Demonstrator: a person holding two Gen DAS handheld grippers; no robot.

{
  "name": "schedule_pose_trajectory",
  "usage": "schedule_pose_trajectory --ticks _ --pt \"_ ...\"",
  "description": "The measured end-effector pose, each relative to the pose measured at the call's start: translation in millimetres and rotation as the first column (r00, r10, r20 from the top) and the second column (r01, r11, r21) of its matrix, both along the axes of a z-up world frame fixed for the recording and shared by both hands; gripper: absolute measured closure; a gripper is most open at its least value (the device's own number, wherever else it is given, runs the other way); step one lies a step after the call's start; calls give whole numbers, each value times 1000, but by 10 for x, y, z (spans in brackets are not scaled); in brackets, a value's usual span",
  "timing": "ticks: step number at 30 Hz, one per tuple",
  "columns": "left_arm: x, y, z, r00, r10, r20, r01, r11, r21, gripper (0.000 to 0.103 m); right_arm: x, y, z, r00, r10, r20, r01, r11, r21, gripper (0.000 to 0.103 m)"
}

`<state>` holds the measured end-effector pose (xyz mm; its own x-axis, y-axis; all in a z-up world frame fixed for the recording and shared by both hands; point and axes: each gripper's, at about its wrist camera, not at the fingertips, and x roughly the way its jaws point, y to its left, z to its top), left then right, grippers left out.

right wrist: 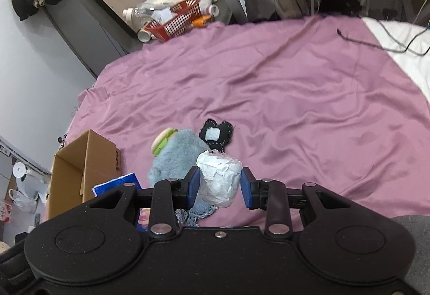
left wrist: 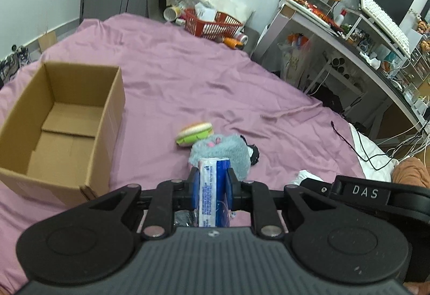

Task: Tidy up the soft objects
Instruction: 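Carry the tissue pack into the cardboard box and release while the right gripper drops the white tissue in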

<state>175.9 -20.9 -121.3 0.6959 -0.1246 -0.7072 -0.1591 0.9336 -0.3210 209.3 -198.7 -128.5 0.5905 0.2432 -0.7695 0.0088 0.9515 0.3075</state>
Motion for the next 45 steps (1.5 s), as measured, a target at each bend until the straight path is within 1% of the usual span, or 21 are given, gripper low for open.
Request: schedule_pose_trajectory --ticks 6,13,20,23,26,29,34,36,39,43,45 --pt "-16 151 143 999 1 38 -2 1000 24 85 -84 145 179 997 15 74 -12 999 -47 71" --pt "-28 371 326 996 11 87 -15 999 45 85 -135 337 381 990 43 137 -34 997 -65 71" --pt "-3 634 373 993 38 110 -44 998 46 85 -160 587 503 981 75 180 -61 995 -82 71" --pt "-25 763 350 991 61 116 -65 997 28 85 -152 704 507 979 89 185 -74 994 -85 71" --pt "-37 875 315 988 84 128 -88 996 25 85 -153 833 495 974 109 199 -92 992 -91 71" --pt "-43 995 259 987 107 122 -107 994 0 85 -144 957 468 972 121 200 -104 990 -95 71" --pt "-49 1189 171 984 142 112 -142 990 -7 85 -114 1177 411 972 134 194 -118 989 -93 71" --pt "-60 1249 123 982 156 105 -157 988 6 85 -106 1275 383 971 146 190 -129 987 -97 71" --pt "-52 1375 22 982 172 80 -171 985 -12 85 -97 1414 329 970 162 180 -145 984 -108 71" --pt "-79 1509 -87 975 211 61 -213 977 16 85 -89 1573 267 971 171 165 -155 982 -104 71" --pt "-85 1586 -129 974 221 49 -222 975 -4 85 -88 1652 243 970 181 165 -164 980 -110 71"
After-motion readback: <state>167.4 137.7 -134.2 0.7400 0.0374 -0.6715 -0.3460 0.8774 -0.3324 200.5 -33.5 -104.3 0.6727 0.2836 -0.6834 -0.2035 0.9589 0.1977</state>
